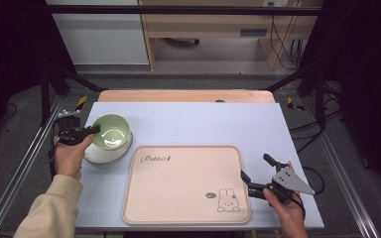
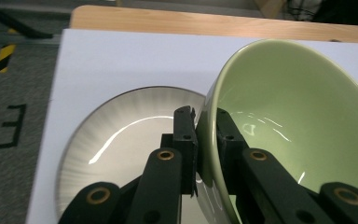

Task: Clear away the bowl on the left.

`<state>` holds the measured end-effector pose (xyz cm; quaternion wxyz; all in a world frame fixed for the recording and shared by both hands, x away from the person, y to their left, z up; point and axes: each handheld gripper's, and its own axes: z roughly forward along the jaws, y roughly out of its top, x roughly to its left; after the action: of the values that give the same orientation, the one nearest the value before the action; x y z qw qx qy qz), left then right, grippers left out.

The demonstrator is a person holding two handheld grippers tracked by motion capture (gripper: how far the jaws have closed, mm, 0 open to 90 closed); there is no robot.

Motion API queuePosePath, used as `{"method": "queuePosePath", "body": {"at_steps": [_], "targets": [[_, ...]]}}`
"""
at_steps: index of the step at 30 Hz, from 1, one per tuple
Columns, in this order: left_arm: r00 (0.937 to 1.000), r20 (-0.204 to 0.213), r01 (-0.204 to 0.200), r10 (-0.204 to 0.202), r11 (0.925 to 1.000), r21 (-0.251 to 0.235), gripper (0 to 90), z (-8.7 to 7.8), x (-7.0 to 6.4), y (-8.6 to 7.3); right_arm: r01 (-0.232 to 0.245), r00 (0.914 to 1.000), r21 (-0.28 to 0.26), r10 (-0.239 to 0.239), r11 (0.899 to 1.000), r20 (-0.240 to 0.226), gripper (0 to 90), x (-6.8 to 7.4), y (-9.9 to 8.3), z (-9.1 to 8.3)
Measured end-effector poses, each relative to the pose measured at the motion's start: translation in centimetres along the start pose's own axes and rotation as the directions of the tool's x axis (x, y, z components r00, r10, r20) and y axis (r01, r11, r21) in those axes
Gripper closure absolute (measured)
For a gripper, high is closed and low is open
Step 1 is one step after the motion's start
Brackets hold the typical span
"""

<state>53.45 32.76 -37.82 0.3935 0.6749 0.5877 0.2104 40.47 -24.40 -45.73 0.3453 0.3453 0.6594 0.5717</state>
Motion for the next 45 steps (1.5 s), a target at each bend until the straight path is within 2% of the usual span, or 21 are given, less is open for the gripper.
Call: {"method": "queuePosePath", "body": {"at_steps": [5,13,21,25,27,33,37,39,41,42,43,45], "targets": [[0.9962,0.075,-0.044,0.044,0.9990,-0.004,82.3,0.2,-2.6,0.2,0.005,1.0000,0.004,-0.005,1.000,-0.002,4.7,0.1,-0.1,0.1],[0.9853,0.148,-0.088,0.086,0.9961,0.007,82.1,1.0,-5.8,-0.3,0.000,1.0000,-0.001,0.000,1.000,-0.002,4.6,0.1,0.0,-0.1],[0.9680,0.214,-0.139,0.131,0.9901,0.022,82.1,1.4,-8.6,-1.2,0.003,1.0000,0.002,-0.003,1.000,-0.004,4.7,0.1,0.0,0.0],[0.9532,0.253,-0.179,0.166,0.9834,0.030,82.2,1.7,-10.2,-2.0,0.001,1.0000,0.002,-0.001,1.000,-0.004,4.6,0.1,0.0,0.0],[0.9478,0.270,-0.186,0.169,0.9820,0.037,82.2,1.9,-10.9,-2.5,0.002,1.0000,0.003,-0.002,1.000,-0.005,4.6,0.2,0.0,0.0],[0.9166,0.343,-0.238,0.205,0.9697,0.055,82.1,2.2,-13.4,-3.8,0.000,1.0000,-0.004,0.000,1.000,0.003,4.7,-0.1,0.1,-0.2],[0.8950,0.394,-0.255,0.210,0.9647,0.066,82.2,2.2,-15.0,-4.5,-0.007,0.9999,-0.004,0.007,1.000,0.013,4.7,-0.4,0.0,-0.3],[0.8887,0.402,-0.270,0.221,0.9604,0.068,82.1,2.0,-15.7,-4.8,-0.008,0.9999,-0.006,0.008,1.000,0.013,4.7,-0.3,0.0,-0.3],[0.8797,0.415,-0.284,0.232,0.9566,0.067,82.1,2.0,-16.3,-5.1,-0.006,0.9999,-0.002,0.006,1.000,0.011,4.6,-0.2,0.0,-0.3],[0.8725,0.429,-0.289,0.234,0.9549,0.068,82.0,2.0,-16.5,-5.3,-0.003,1.0000,-0.005,0.003,1.000,0.009,4.6,-0.2,0.0,-0.3],[0.8687,0.437,-0.293,0.234,0.9533,0.072,82.1,2.1,-16.7,-5.5,0.001,1.0000,-0.004,-0.001,1.000,0.007,4.7,-0.1,0.0,-0.3],[0.8657,0.444,-0.294,0.231,0.9525,0.078,82.0,2.3,-17.1,-5.8,0.003,1.0000,-0.001,-0.003,1.000,0.005,4.7,-0.1,0.0,-0.2]]}}
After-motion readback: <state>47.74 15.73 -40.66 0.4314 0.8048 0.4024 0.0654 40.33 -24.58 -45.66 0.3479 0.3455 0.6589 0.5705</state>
